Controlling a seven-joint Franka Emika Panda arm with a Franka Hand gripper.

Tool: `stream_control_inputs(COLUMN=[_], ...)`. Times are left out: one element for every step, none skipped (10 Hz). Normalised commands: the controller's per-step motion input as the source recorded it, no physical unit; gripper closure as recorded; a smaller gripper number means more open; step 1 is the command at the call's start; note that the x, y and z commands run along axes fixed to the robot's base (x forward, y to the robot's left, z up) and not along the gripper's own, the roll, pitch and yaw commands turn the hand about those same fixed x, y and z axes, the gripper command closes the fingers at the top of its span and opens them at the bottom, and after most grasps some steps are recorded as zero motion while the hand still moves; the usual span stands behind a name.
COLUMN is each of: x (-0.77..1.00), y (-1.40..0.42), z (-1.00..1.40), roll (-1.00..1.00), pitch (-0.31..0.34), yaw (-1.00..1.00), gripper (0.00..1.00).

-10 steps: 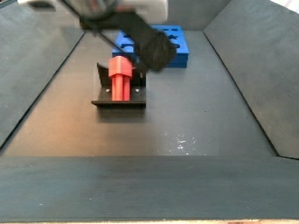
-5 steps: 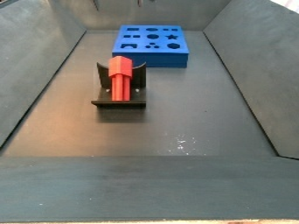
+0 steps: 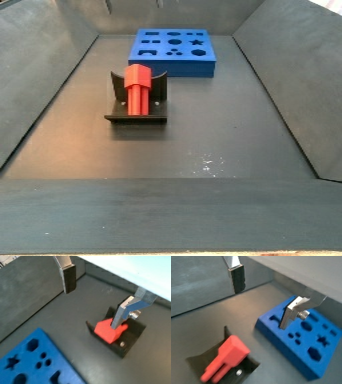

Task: Pick up the 3 prong object. Move up. Rotate the 3 prong object. Place the 3 prong object on the fixture. Regrasp the 3 prong object. Move to above the board. Insert the 3 prong object.
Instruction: Regrasp the 3 prong object.

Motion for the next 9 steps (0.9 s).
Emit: stream_control_inputs(x=[-0.04,-0.04,-0.03,-0.03,-0.03,-0.03,-0.01,0.00,0.02], y=[-0.02,-0.03,-0.02,-0.02,-0.02,-0.02,-0.02,-0.02,-0.03], z=[0.01,0.01,0.00,0.00,0.01,0.01,0.01,0.00,0.00], roll=[1.00,1.00,1.00,1.00,1.00,1.00,1.00,1.00,1.00], pitch=[-0.016,-0.022,-0.026,-0.029,-0.028,-0.026,-0.021,-0.017,-0.007], yaw=[0.02,0.02,0.02,0.02,0.02,0.02,0.02,0.02,0.02], gripper=[0.00,0.00,0.00,0.00,0.00,0.00,0.00,0.00,0.00])
